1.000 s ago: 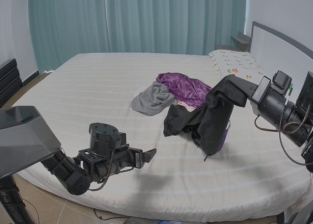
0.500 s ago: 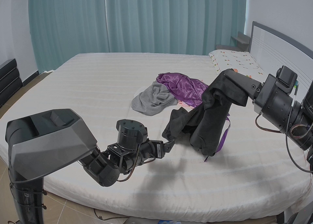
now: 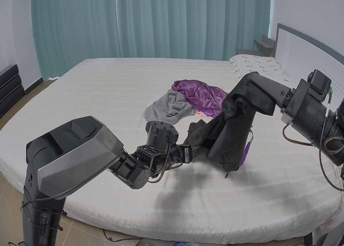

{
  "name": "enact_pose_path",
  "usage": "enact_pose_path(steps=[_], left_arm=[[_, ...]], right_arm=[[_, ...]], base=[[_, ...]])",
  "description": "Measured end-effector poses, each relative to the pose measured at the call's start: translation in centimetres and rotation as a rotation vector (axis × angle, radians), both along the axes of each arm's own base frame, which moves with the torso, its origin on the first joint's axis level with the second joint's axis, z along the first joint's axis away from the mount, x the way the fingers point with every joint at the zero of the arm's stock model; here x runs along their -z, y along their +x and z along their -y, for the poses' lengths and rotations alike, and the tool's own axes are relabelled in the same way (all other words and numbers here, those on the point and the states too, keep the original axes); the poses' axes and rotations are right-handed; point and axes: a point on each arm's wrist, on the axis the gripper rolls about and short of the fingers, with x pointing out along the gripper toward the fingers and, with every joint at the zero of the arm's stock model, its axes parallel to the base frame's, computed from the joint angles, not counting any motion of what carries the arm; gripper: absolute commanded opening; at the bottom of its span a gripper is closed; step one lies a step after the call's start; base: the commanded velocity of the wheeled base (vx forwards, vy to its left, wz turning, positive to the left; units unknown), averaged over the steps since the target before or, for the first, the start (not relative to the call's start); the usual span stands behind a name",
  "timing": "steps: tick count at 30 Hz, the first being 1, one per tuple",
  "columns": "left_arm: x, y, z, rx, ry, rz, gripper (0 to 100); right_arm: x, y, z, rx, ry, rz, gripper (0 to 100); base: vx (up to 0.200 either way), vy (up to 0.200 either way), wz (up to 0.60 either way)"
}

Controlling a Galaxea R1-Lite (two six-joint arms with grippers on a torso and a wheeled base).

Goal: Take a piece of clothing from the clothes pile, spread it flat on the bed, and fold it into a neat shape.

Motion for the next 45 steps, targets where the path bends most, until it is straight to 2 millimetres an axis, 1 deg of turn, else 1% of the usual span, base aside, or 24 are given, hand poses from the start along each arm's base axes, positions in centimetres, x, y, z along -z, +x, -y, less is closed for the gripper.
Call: enact_pose_path(steps=[6,11,12,19,23,26,29,32,36,38,39,40,43,45], left_arm=[[0.4,2.2,1.4,-0.007,0.009,-0.008,100],[1.8,3.9,1.7,-0.036,0.031,-0.018,100],[2.1,4.3,1.6,-0.049,0.039,-0.023,0],[3.6,6.5,0.5,-0.129,0.051,-0.017,0],[4.0,7.2,-0.2,-0.170,0.060,-0.011,0],[4.1,7.6,-1.0,-0.208,0.062,-0.010,0],[3.8,7.8,-1.6,-0.234,0.048,-0.018,0],[2.6,7.6,-2.3,-0.258,0.019,-0.023,0],[0.5,6.5,-3.3,-0.281,-0.014,-0.039,0],[-1.2,5.4,-4.0,-0.294,-0.037,-0.044,0],[-2.5,4.7,-4.5,-0.301,-0.054,-0.043,0],[-3.1,4.4,-4.7,-0.305,-0.062,-0.041,0],[-6.4,2.5,-5.8,-0.320,-0.113,-0.024,0],[-8.5,1.1,-6.6,-0.325,-0.143,-0.008,0]], right_arm=[[-0.4,-0.2,0.1,-0.003,0.007,0.017,0],[-0.7,-0.3,0.4,0.005,0.012,0.029,0],[-0.8,-0.2,0.5,0.009,0.013,0.031,0],[-0.6,0.8,1.5,0.057,0.014,0.025,0],[-0.4,1.5,2.2,0.076,0.006,0.019,0],[-0.1,2.2,2.8,0.096,-0.004,0.008,0],[0.4,2.8,3.2,0.116,-0.015,-0.009,0],[1.0,3.6,3.5,0.137,-0.025,-0.029,0],[1.9,5.0,3.7,0.167,-0.038,-0.059,0],[2.4,5.9,3.7,0.187,-0.042,-0.071,0],[2.7,6.6,3.8,0.203,-0.043,-0.073,0],[2.8,7.0,3.8,0.211,-0.042,-0.075,0],[3.2,8.8,3.8,0.262,-0.035,-0.071,0],[3.1,10.0,3.8,0.302,-0.023,-0.058,0]], base=[[0.000,0.000,0.00],[0.000,0.000,0.00],[0.000,0.000,0.00],[0.000,0.000,0.00],[0.000,0.000,0.00],[0.000,0.000,0.00],[0.000,0.000,0.00],[0.000,0.000,0.00],[0.000,0.000,0.00],[0.000,0.000,0.00],[0.000,0.000,0.00],[0.000,0.000,0.00],[0.000,0.000,0.00],[0.000,0.000,0.00]])
